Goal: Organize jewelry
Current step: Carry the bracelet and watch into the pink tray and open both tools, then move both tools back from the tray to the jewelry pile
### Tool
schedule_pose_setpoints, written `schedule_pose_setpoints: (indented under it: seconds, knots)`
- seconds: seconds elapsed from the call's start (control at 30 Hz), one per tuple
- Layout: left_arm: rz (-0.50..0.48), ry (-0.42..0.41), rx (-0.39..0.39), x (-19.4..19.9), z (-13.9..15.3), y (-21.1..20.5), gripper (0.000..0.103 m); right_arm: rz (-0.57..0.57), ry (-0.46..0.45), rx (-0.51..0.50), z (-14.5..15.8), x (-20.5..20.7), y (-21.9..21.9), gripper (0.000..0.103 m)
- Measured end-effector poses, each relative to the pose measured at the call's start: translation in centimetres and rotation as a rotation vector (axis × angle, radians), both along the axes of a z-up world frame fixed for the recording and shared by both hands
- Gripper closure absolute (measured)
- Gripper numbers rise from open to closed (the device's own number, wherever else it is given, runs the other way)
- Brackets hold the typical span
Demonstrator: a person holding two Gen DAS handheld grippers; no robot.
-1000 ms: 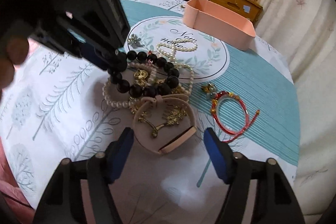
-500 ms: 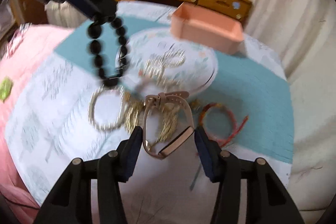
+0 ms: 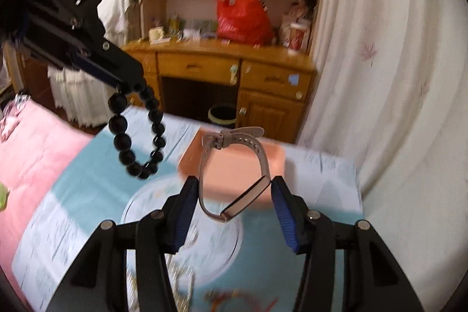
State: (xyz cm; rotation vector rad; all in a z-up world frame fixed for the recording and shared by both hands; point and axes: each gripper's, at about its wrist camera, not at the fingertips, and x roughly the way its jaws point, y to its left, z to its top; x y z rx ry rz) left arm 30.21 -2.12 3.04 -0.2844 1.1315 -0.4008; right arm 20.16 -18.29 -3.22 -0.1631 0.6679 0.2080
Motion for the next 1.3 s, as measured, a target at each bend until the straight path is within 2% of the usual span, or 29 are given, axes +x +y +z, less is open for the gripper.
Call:
schedule_pose_setpoints:
  seconds: [0.07,0.2,0.3,0.37,0.4,0.43,0.57,0.67,0.73,0.83,0.87,0.97,1.03,1.17,1.3]
  knots:
    - [0.008,-0.016,-0.051,1.5,-0.5,-0.4,0.090,-0.015,-0.018,0.005,0.1,2.1,-0.4,0.051]
    - [0.019,-0.050,-0.041,3.7,-2.9,-1.7,0.090,-0.027,-0.025,0.002,-1.0,5.0,-0.7,0.050]
    - [0.030,-0.039,-0.046,5.0,-6.2,-2.5,0.090,-0.031,-0.005,0.012,-2.9,6.6,-0.9,0.050]
    - [0.044,0.003,-0.008,5.8,-8.7,-3.1,0.073,-0.022,0.029,0.026,-4.6,7.5,-1.0,0.044]
    - [0.067,0.030,0.033,6.1,-9.8,-3.2,0.055,-0.014,0.058,0.027,-5.6,8.0,-1.0,0.042]
    - [0.077,0.042,0.046,6.0,-10.3,-3.1,0.046,-0.002,0.098,0.017,-6.8,8.7,-1.0,0.042]
    - [0.089,0.083,0.062,5.9,-11.1,-2.4,0.044,0.002,0.136,-0.030,-8.6,8.5,-0.9,0.042]
    - [0.114,0.070,0.123,5.3,-10.4,-1.7,0.035,0.014,0.164,-0.018,-8.3,8.1,-1.2,0.042]
    - [0.124,0.052,0.125,4.9,-10.0,-1.3,0.030,0.008,0.165,0.010,-7.6,7.4,-1.6,0.042]
    - [0.153,-0.027,0.141,2.3,-9.2,-0.4,0.010,-0.018,0.171,0.077,-6.7,6.5,-2.5,0.038]
    - [0.157,-0.057,0.148,1.0,-9.1,-0.2,0.008,-0.030,0.174,0.099,-6.5,6.2,-2.9,0.038]
    - [0.163,-0.093,0.179,-2.2,-9.5,0.6,0.007,-0.080,0.177,0.201,-6.4,3.6,-4.4,0.037]
    - [0.177,-0.074,0.204,-4.7,-10.2,1.3,0.007,-0.121,0.198,0.254,-6.8,1.6,-5.4,0.037]
    - [0.187,-0.031,0.206,-9.7,-11.8,3.2,0.007,-0.216,0.278,0.350,-8.2,-3.4,-7.1,0.037]
    - [0.167,-0.003,0.278,-14.0,-13.6,3.6,0.007,-0.259,0.373,0.363,-10.4,-8.1,-7.2,0.037]
